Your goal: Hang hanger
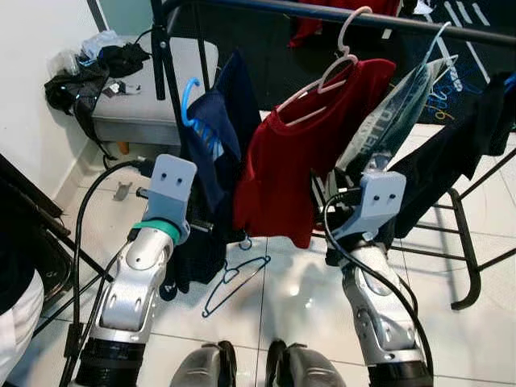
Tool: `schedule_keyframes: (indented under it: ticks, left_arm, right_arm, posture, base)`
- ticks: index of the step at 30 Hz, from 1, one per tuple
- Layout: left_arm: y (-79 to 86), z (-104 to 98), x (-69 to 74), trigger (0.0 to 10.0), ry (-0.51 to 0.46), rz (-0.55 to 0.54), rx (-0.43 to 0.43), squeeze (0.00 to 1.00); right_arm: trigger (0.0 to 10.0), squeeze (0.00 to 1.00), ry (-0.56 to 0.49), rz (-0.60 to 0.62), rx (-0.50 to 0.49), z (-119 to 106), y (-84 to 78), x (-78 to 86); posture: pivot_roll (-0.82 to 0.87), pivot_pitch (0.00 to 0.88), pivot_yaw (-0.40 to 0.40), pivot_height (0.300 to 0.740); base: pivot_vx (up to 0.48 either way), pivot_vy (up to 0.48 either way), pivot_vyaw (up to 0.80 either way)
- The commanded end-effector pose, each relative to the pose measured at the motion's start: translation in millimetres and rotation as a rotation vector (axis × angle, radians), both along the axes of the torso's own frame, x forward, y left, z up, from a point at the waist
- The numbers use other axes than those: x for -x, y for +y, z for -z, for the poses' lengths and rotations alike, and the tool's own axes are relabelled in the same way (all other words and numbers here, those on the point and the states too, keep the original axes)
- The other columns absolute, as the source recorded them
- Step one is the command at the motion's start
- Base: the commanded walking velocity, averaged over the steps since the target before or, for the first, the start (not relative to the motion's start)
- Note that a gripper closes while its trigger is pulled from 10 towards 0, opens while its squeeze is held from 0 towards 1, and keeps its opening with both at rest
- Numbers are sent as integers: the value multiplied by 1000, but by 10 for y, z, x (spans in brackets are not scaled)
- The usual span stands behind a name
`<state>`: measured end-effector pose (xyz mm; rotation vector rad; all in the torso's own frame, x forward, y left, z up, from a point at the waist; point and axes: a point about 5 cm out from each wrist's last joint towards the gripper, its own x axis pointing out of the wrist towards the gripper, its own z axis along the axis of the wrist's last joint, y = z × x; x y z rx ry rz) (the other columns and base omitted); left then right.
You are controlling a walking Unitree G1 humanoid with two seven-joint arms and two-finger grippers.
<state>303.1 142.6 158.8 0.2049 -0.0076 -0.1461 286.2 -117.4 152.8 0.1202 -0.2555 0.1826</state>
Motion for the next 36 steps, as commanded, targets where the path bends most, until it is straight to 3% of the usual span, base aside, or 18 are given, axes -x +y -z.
schedule_keyframes:
  ticks: [1, 10, 36]
  left_arm:
    - [-57, -102, 4, 10000, -49, 35, 6, 0]
    - [-74, -168, 86, 10000, -46, 41, -5, 0]
    - [-94, -220, 45, 10000, -57, 44, 2, 0]
  right_arm:
    - [10000, 0, 16, 6, -2, 20, -20, 16]
    - [10000, 0, 22, 7, 1, 34, -29, 12]
    - [10000, 0, 29, 13, 10, 57, -24, -15]
  posture:
    - [-63, 127, 70, 740]
    - [-63, 123, 69, 740]
    - [-65, 107, 73, 740]
  base:
    - [0, 0, 0]
    - [162, 0, 0]
    - [386, 0, 0]
